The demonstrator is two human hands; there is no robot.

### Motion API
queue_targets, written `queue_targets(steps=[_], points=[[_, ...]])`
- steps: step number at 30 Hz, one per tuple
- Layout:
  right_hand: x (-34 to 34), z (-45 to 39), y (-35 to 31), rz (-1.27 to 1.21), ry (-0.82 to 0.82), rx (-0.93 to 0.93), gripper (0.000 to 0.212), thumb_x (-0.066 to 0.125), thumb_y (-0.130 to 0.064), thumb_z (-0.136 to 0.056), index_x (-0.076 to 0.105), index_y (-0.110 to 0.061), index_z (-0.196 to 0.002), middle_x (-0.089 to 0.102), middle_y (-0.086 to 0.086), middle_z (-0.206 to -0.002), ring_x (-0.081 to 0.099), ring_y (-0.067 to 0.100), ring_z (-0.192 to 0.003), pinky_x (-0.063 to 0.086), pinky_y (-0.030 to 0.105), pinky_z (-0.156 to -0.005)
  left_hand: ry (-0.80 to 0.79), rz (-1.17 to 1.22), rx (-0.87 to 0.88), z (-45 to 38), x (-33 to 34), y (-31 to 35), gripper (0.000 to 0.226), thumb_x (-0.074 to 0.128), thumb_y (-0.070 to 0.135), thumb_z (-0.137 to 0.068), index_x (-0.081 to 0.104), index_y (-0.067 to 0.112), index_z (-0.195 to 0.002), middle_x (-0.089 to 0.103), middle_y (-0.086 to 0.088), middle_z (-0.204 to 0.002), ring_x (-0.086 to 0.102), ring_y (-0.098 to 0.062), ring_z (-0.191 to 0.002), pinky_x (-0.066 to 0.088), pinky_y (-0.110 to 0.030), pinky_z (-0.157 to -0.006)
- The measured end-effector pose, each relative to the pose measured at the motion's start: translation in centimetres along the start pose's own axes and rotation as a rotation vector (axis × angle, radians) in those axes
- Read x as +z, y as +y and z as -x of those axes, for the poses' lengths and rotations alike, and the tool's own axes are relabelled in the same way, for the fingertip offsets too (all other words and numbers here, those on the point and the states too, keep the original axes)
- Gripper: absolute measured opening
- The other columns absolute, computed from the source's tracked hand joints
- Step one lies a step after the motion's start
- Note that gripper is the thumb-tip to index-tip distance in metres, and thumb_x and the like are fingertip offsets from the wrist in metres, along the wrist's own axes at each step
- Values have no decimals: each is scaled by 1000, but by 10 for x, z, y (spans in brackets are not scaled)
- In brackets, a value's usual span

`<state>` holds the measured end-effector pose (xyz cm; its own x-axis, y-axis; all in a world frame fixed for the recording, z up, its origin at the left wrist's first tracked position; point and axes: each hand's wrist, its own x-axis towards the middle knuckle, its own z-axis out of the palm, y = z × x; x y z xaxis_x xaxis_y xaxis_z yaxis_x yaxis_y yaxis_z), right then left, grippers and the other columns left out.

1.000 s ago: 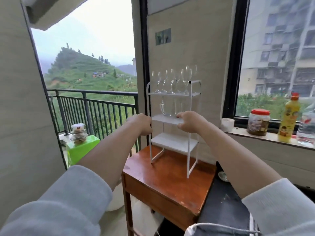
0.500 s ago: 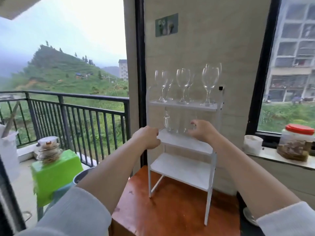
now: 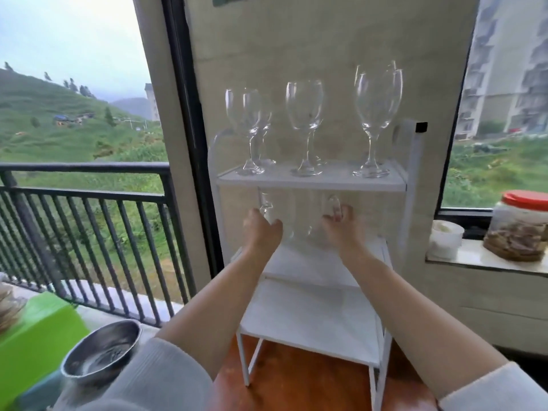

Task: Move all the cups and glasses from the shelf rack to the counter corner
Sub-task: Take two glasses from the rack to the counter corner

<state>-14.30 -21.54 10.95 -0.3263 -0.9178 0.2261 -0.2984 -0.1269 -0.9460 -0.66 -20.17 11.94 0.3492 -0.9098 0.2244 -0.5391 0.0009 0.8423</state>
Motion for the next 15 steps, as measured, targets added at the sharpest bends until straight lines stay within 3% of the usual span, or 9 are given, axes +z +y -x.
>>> queue_targets(steps=[2,4,6,8,10,15], points=[[3,-8,4,-105,11,21,19,52,-12,-82,44,-20,-67,50,2,-67,49,24,-73,39,31,-66,14,92,-28,-12,5,-4,38,51,17,-88,46,3,-122,57,-15,-112,49,-24,-86,34,-28,-69],[2,-11,6,-160,19,34,28,51,-11,-84,41,-20,-59,48,4,-57,45,20,-59,36,30,-59,-1,175,-42,-17,7,-8,28,51,15,-87,53,3,-113,56,-8,-92,46,-20,-80,34,-26,-65],[1,-11,7,-154,16,22,31,50,-9,-84,39,-17,-55,48,-2,-41,39,13,-48,30,25,-51,-69,289,-35,-23,8,-9,11,51,11,-87,59,4,-87,50,-3,-70,46,-20,-72,36,-23,-53],[1,-10,7,-134,21,21,35,50,-7,-82,36,-15,-51,41,-6,-25,37,7,-37,30,18,-42,-135,397,-42,-25,7,-9,24,51,8,-88,49,11,-63,45,-2,-59,45,-17,-56,35,-12,-40],[3,-8,6,-138,24,19,36,49,-5,-79,33,-13,-47,35,-7,-20,33,3,-28,27,12,-34,-178,472,-67,-23,5,-9,30,52,10,-88,43,12,-60,40,-3,-56,42,-12,-49,28,-6,-31],[2,8,-4,-172,2,41,42,51,-11,-82,35,-12,-43,33,-4,-21,31,6,-25,28,17,-37,-231,557,-66,-9,-11,-21,27,50,15,-88,38,15,-64,30,-3,-58,29,-14,-50,28,-16,-39]])
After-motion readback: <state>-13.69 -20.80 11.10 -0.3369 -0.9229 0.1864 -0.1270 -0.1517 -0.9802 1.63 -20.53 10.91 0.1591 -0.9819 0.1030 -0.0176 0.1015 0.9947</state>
